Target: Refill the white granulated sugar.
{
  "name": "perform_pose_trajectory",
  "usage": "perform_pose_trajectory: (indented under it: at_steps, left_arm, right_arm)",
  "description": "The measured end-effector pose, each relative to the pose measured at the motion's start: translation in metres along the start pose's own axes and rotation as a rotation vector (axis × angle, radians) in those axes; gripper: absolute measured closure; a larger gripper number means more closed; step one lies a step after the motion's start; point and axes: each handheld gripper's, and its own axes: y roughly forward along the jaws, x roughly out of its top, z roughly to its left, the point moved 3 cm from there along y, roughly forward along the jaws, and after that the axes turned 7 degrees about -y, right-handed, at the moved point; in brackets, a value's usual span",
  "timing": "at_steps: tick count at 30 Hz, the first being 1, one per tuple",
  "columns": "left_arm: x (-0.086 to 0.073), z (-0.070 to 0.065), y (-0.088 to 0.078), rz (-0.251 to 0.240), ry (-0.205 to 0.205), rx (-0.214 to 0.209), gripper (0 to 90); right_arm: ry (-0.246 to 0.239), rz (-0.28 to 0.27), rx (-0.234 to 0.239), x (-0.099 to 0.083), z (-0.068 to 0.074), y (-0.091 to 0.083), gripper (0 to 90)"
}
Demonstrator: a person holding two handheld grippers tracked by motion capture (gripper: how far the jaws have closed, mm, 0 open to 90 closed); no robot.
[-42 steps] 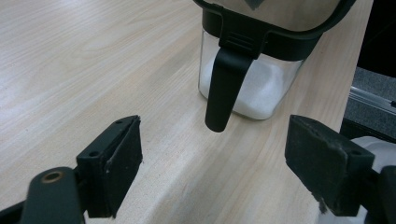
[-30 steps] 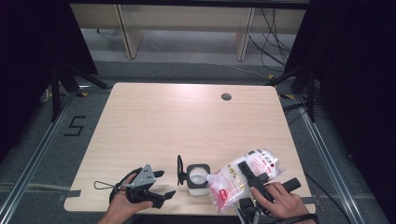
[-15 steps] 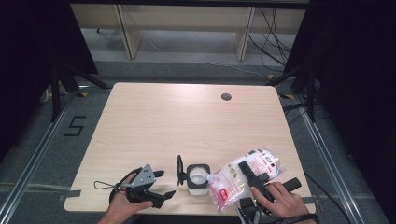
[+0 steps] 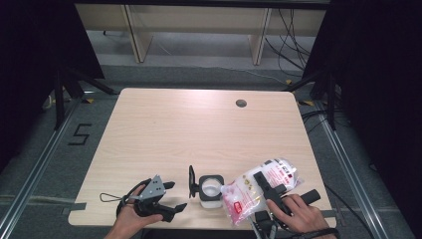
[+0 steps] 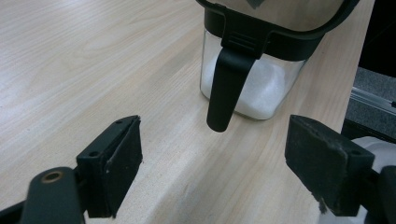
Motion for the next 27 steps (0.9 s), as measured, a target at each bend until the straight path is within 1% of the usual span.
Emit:
perform_pose_trajectory:
  at_steps: [2, 3, 7, 9, 10, 11, 12, 13, 14, 16, 18, 20, 23, 24, 26, 27]
  left_arm:
    - [-0.0001, -0.0001, 0.0, 0.0, 0.001, 0.0, 18.7]
    - [0.0, 0.0, 0.0, 0.0, 0.002, 0.0, 18.7]
    - [-0.0001, -0.0002, 0.0, -0.001, 0.002, 0.0, 18.7]
    - [0.0, -0.0001, 0.0001, -0.001, 0.001, 0.001, 18.7]
    - [0.0001, -0.0002, 0.0001, -0.001, 0.0, 0.0, 18.7]
    - [0.0, -0.0002, 0.0, -0.001, 0.001, 0.0, 18.7]
    - [0.0, -0.0003, 0.0, -0.001, 0.002, 0.0, 18.7]
    - [-0.0001, -0.0002, -0.0001, 0.0, 0.002, 0.0, 18.7]
    - [0.0, -0.0001, 0.0, -0.001, 0.0, 0.0, 18.7]
    - [0.0, -0.0002, -0.0001, -0.001, 0.0, 0.0, 18.7]
    - [0.0, -0.0002, 0.0, 0.0, 0.003, -0.001, 18.7]
    - [0.0001, -0.0003, 0.0, 0.001, 0.0, 0.0, 18.7]
    - [-0.0002, -0.0003, 0.0, 0.0, 0.003, 0.0, 18.7]
    - [0.0, -0.0002, 0.0, 0.0, 0.002, 0.0, 18.7]
    - [0.0, -0.0002, 0.0, -0.001, 0.002, 0.0, 18.7]
    - [0.0, -0.0003, -0.0001, -0.001, 0.003, 0.0, 18.7]
  right_arm:
    - [-0.003, 0.003, -0.002, -0.0003, -0.0003, -0.0004, 49.3]
    - [-0.019, -0.003, -0.004, -0.0008, -0.0017, -0.0002, 49.3]
    - [-0.008, 0.006, -0.008, 0.0001, -0.0018, -0.0013, 49.3]
    - [-0.01, 0.002, -0.008, 0.0009, -0.0023, -0.0009, 49.3]
    - [-0.021, -0.004, -0.01, 0.0014, -0.0031, -0.0005, 49.3]
    - [-0.022, -0.005, -0.01, 0.0018, -0.0034, -0.0004, 49.3]
    - [-0.004, 0.002, -0.003, 0.0019, -0.0018, -0.0011, 49.4]
    - [-0.002, 0.002, -0.005, 0.002, -0.0017, -0.0011, 49.4]
    - [-0.011, -0.002, -0.005, 0.0022, -0.0023, -0.0006, 49.4]
    - [-0.007, 0.004, -0.004, 0.0023, -0.0015, -0.0008, 49.4]
    - [-0.015, -0.001, -0.006, 0.0021, -0.0023, -0.0006, 49.4]
    - [-0.01, 0.008, -0.007, 0.002, -0.0019, -0.001, 49.5]
    - [-0.026, 0.006, -0.007, 0.0023, -0.003, -0.0011, 49.5]
    - [-0.018, 0.009, -0.01, 0.0022, -0.0027, -0.0015, 49.5]
    - [-0.028, 0.012, -0.007, 0.0028, -0.0029, -0.0013, 49.5]
    - [-0.019, 0.009, -0.006, 0.0035, -0.0022, -0.0013, 49.6]
